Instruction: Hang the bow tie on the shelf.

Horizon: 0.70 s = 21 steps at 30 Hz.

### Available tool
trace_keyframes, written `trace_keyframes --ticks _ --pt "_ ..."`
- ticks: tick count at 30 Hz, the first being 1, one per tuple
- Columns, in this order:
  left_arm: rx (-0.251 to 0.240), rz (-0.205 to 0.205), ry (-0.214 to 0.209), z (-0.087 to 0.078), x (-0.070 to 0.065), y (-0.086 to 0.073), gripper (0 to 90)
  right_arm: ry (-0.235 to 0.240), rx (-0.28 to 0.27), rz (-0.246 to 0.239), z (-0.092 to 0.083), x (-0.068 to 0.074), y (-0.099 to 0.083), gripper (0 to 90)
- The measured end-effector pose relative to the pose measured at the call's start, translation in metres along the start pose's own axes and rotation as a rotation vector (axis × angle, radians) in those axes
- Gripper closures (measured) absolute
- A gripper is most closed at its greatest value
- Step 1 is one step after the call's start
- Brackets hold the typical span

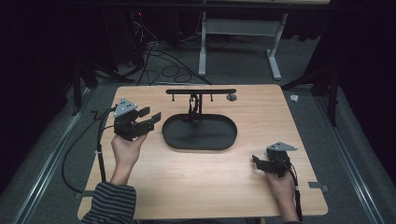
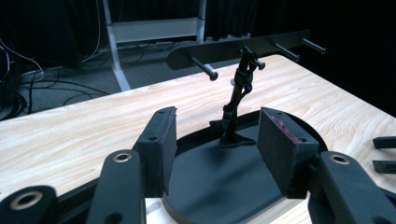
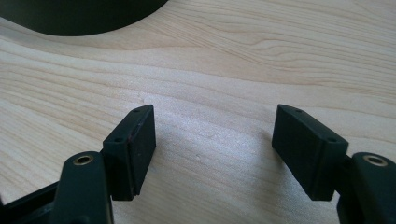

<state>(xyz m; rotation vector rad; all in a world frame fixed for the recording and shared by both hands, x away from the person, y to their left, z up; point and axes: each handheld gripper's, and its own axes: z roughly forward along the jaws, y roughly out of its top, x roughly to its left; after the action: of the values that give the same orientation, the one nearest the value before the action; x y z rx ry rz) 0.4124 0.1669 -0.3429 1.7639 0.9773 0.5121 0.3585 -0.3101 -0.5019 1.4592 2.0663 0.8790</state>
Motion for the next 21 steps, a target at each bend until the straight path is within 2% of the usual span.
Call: trace_keyframes --ticks 21 --pt "-0.034 -0.022 0.021 -0.028 0.002 -0.012 46.1 0.000 0.000 0.000 0.000 0.000 0.000 31.5"
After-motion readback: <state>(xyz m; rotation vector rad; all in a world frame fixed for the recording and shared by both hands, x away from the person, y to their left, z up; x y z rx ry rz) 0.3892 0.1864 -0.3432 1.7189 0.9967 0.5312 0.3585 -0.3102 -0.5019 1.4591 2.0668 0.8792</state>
